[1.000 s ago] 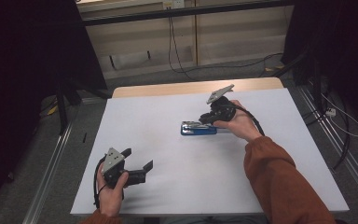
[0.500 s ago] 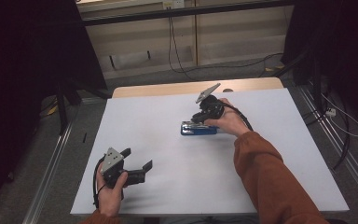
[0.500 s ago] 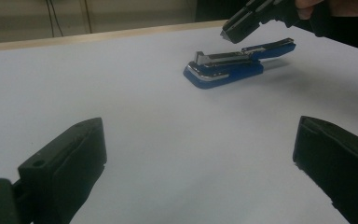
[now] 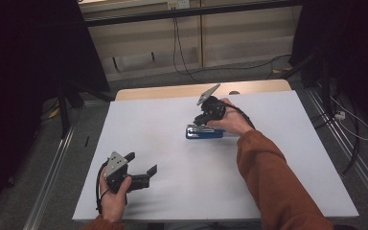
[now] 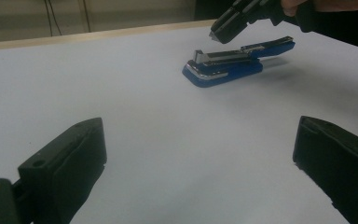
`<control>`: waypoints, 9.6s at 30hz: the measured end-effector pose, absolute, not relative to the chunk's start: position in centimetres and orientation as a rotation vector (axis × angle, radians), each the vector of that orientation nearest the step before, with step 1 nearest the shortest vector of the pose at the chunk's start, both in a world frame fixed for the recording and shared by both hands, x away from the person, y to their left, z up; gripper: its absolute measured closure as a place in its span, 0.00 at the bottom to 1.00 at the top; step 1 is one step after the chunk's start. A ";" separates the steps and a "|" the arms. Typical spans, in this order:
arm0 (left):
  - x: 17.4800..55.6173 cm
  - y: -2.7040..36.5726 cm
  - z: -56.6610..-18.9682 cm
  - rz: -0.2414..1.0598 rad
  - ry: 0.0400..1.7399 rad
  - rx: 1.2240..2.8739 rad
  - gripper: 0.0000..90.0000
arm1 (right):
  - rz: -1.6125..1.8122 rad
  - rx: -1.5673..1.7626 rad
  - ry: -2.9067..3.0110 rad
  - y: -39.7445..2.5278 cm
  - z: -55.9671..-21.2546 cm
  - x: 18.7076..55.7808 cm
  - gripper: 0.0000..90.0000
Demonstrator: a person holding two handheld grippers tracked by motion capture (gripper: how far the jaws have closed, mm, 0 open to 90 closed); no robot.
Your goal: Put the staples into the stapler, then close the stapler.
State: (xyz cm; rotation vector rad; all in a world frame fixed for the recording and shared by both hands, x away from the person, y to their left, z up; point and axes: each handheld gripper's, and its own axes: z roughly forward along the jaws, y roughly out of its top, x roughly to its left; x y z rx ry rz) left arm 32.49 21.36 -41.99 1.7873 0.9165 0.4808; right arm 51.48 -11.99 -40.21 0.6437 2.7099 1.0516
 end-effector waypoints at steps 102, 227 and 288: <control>32.6 21.3 -42.1 0.468 0.910 1.796 0.03 | 0.913 0.253 2.841 -9.4 -41.0 52.9 0.87; 32.5 21.7 -42.3 0.468 0.939 1.798 0.03 | 1.244 1.192 1.951 -23.8 -43.2 38.6 0.04; 39.5 15.3 -42.4 0.491 0.855 1.840 0.07 | 1.273 1.222 2.032 -25.6 -44.6 37.7 0.39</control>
